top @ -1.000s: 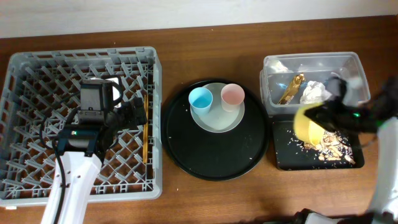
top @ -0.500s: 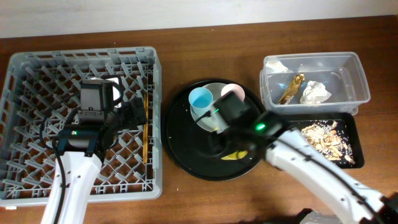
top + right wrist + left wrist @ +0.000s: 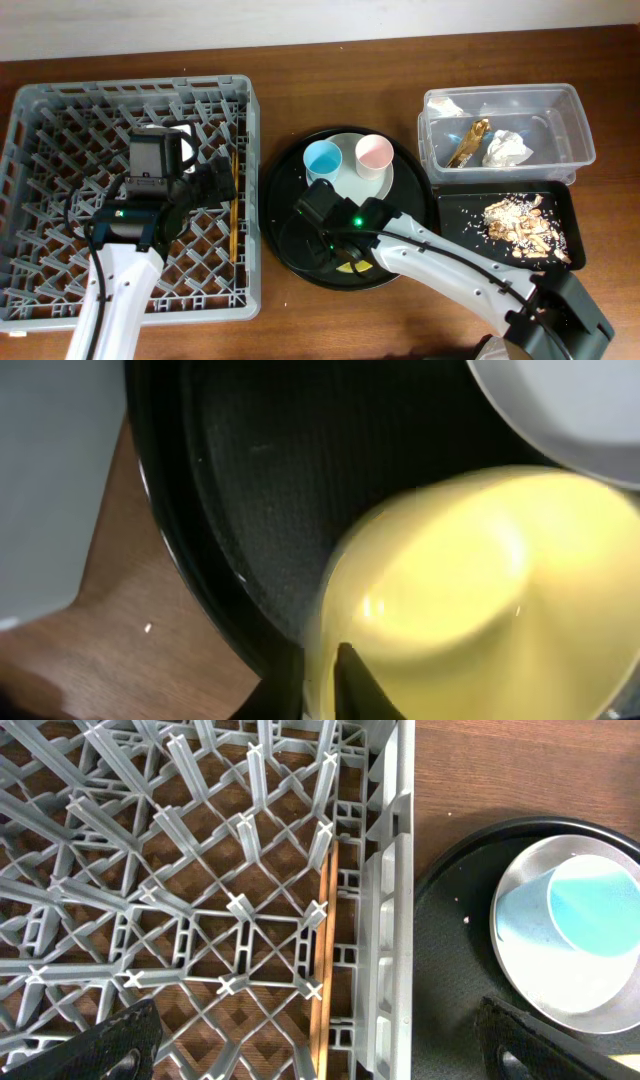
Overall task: Sort waste into correct bins and load items into the dishwasher rack
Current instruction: 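Set the yellow bowl down on the round black tray with right gripper, then grasp the pink cup on the white plate with the right gripper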
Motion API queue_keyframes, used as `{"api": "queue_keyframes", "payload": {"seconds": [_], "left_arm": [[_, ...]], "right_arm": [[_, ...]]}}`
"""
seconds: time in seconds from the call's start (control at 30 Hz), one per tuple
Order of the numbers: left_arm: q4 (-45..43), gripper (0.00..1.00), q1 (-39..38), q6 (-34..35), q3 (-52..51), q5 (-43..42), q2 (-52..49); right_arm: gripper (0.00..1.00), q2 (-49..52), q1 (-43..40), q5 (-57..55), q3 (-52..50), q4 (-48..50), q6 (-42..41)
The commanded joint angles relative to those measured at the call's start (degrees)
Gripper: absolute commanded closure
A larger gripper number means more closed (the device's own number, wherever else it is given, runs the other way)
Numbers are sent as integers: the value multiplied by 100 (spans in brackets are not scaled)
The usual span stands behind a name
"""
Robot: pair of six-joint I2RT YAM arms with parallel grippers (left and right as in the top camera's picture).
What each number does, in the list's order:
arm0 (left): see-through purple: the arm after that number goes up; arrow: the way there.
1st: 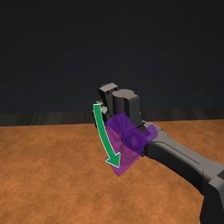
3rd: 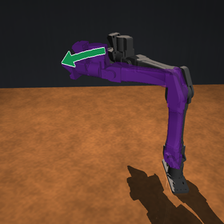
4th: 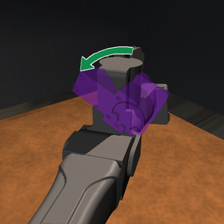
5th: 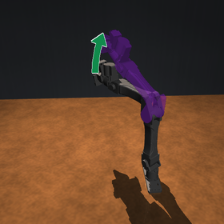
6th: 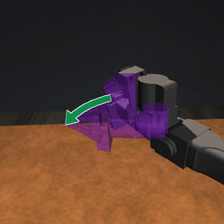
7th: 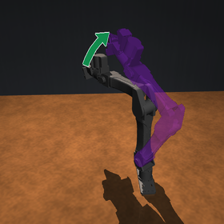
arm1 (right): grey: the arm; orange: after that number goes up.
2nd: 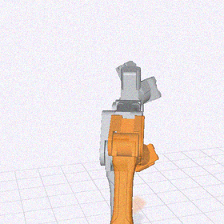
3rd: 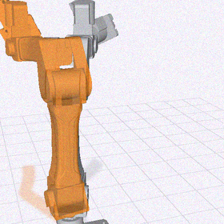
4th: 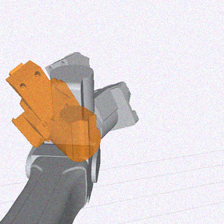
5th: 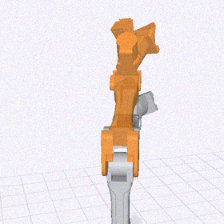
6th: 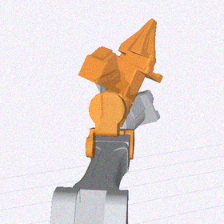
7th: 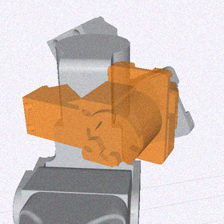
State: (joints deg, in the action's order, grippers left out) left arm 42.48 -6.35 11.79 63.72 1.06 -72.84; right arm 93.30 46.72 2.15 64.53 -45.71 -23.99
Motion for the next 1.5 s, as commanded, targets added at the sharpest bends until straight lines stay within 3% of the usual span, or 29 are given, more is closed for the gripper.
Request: {"api": "queue_keyframes", "payload": {"seconds": [0.0, 0.17, 0.23, 0.33, 0.47, 0.57, 1.03, 1.47], "left_arm": [[-17, 1, 13, 55, 90, 42, 63], [-15, 1, 13, 55, 90, 42, 63], [-17, 1, 13, 52, 90, 42, 63], [-17, 1, 13, 52, 90, 42, 63], [-17, 1, 13, 55, 90, 42, 63], [-15, 1, 13, 55, 90, 42, 63], [-17, 1, 13, 55, 90, 42, 63], [-15, 1, 13, 55, 90, 42, 63]], "right_arm": [[79, 17, 2, -114, 4, 17, -52], [74, -125, -267, -120, 1036, -929, 243], [61, -120, -588, -140, 1993, -1628, 588], [60, -120, -1130, -304, 2754, -1906, 1176], [62, -26, -1753, -848, 2667, -1543, 1611], [78, 195, -2096, -844, 2520, -1421, 1672], [73, 1665, -2238, -713, 2459, -881, 2551], [73, 1714, -2236, -409, 2448, -739, 2551]]}}
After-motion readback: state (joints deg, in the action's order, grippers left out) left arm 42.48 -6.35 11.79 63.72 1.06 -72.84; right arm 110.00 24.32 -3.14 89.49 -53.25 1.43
